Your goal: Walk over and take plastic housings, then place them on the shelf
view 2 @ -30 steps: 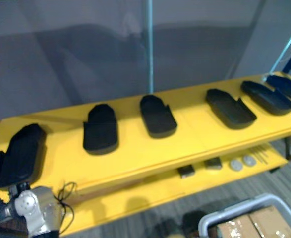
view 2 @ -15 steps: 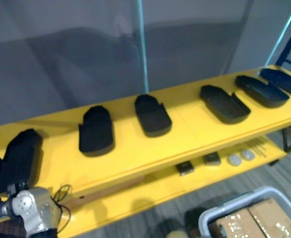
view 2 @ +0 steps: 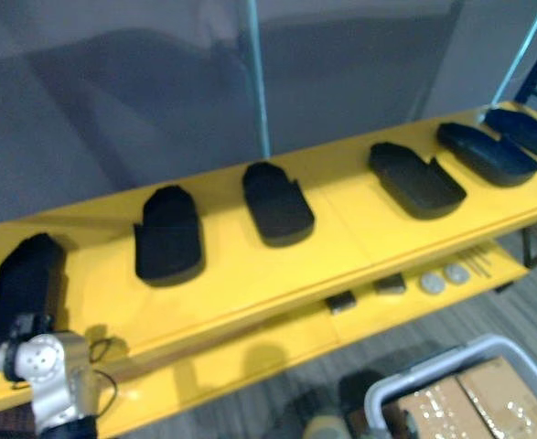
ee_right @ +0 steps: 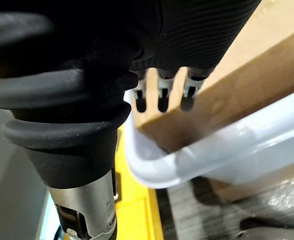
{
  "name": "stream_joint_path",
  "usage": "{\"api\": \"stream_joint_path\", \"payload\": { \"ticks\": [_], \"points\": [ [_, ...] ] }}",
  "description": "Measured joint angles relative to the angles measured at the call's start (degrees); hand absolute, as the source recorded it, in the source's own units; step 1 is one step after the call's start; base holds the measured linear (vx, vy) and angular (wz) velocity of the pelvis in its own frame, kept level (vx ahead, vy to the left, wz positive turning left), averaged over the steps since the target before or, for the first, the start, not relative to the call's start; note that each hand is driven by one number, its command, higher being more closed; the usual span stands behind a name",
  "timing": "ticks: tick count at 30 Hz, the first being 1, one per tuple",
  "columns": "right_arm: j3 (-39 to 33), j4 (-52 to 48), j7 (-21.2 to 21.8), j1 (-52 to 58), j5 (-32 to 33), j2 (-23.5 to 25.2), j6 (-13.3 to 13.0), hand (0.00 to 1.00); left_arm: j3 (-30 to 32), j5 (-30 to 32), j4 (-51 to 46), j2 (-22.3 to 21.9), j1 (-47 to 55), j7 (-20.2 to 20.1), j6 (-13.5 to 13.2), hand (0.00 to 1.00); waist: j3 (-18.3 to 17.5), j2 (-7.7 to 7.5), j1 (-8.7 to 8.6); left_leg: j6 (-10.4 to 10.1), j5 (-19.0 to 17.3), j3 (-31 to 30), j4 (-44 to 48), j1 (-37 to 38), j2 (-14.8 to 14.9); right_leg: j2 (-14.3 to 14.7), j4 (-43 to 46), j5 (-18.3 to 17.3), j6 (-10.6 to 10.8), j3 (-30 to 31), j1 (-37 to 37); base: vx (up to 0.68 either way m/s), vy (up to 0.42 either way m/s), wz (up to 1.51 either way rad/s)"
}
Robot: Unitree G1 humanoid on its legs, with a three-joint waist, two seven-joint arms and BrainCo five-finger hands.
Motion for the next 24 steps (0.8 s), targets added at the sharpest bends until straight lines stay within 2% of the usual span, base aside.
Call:
{"api": "stream_joint_path", "payload": {
  "ticks": [2,3,8,11,14,15,16,19,21,23,24],
  "points": [
    [-0.4,0.0,0.0,0.0,0.0,0.6,-0.5,0.0,-0.7,4.7,-6.7,-0.1,3.4,-1.4,-0.2,0.0,0.3,0.39,0.31,0.2,-0.3,-1.2,1.0,-1.2,-0.1,-0.2,-0.5,0.0,0.1,-1.0,0.2,0.01,0.013,0.26],
    [-0.8,0.0,0.0,-0.1,0.0,0.8,-0.7,0.0,-0.5,8.9,-8.9,-0.1,4.5,-1.8,-0.3,0.0,0.8,0.8,1.07,0.2,-0.5,-1.7,1.3,-1.2,-0.1,-0.2,-0.6,0.0,0.1,-1.2,0.4,0.0,0.009,0.21],
    [-3.2,0.4,0.0,-1.3,0.1,0.9,-1.1,0.0,1.1,20.3,-12.9,0.0,6.0,-4.1,-1.9,0.0,1.1,2.21,2.08,0.3,-0.6,-3.9,1.5,-1.2,-0.7,-0.9,-1.5,-0.6,0.7,-3.9,2.3,-0.01,0.007,0.24],
    [-3.8,1.7,0.1,-3.0,0.2,0.9,-1.2,0.0,1.8,25.6,-15.2,2.3,6.1,-7.0,-1.5,0.0,1.1,2.74,2.33,0.3,-0.6,-4.0,1.5,-1.5,-0.7,-0.9,-1.9,-0.5,0.7,-4.0,2.2,0.0,0.004,0.01],
    [-4.4,2.1,0.3,-3.4,0.1,1.0,-1.2,0.0,2.6,30.6,-15.6,5.7,6.3,-11.7,4.8,0.0,1.0,2.93,2.63,0.3,-0.6,-4.4,1.5,-2.1,-0.8,-0.9,-2.6,-0.2,0.9,-4.6,2.2,0.03,0.011,0.08],
    [-4.6,2.1,0.6,-3.4,0.1,1.0,-1.1,0.0,3.8,31.3,-15.2,6.8,6.8,-15.5,8.4,0.0,1.0,2.92,2.86,0.3,-0.5,-4.5,1.5,-2.1,-0.8,-0.9,-2.6,-0.1,0.9,-4.8,2.3,0.04,0.009,0.05],
    [-4.8,2.1,0.8,-3.4,0.1,1.0,-1.1,0.0,4.5,31.4,-14.6,7.5,7.3,-17.6,10.3,0.0,0.9,2.92,2.9,0.3,-0.5,-4.6,1.4,-2.1,-0.8,-0.9,-2.7,0.0,0.9,-4.9,2.3,0.06,0.012,0.07],
    [-6.0,2.0,2.3,-3.5,0.1,0.9,-0.6,0.0,6.3,31.3,-7.2,12.6,9.9,-28.9,18.3,0.0,0.5,3.17,3.04,0.4,-0.4,-5.2,0.8,-2.0,-0.8,-0.7,-4.4,0.5,1.0,-5.5,3.3,0.04,0.005,0.07],
    [-7.0,2.1,3.0,-3.4,0.1,0.8,0.2,0.0,6.3,31.3,-2.7,14.6,11.5,-34.0,21.0,0.0,0.2,2.98,3.14,0.5,-0.2,-5.0,0.3,-2.0,-0.9,-0.6,-5.4,1.0,1.1,-5.5,3.5,0.02,0.004,0.0],
    [-7.1,2.4,4.0,-3.5,0.2,0.3,1.0,0.0,6.2,31.7,6.2,17.9,12.1,-42.5,24.4,0.0,-0.1,2.68,3.98,0.5,-0.2,-4.8,-0.3,-1.2,-0.9,-0.6,-6.9,1.7,1.1,-5.6,4.2,0.02,0.014,-0.03],
    [-7.1,2.4,4.1,-3.6,0.2,0.2,1.1,0.0,6.2,31.9,7.3,18.4,12.0,-43.5,24.9,0.0,-0.1,2.62,4.17,0.5,-0.1,-4.6,-0.5,-1.0,-0.9,-0.5,-7.1,1.7,1.1,-5.5,4.3,0.02,0.019,-0.09]
  ]
}}
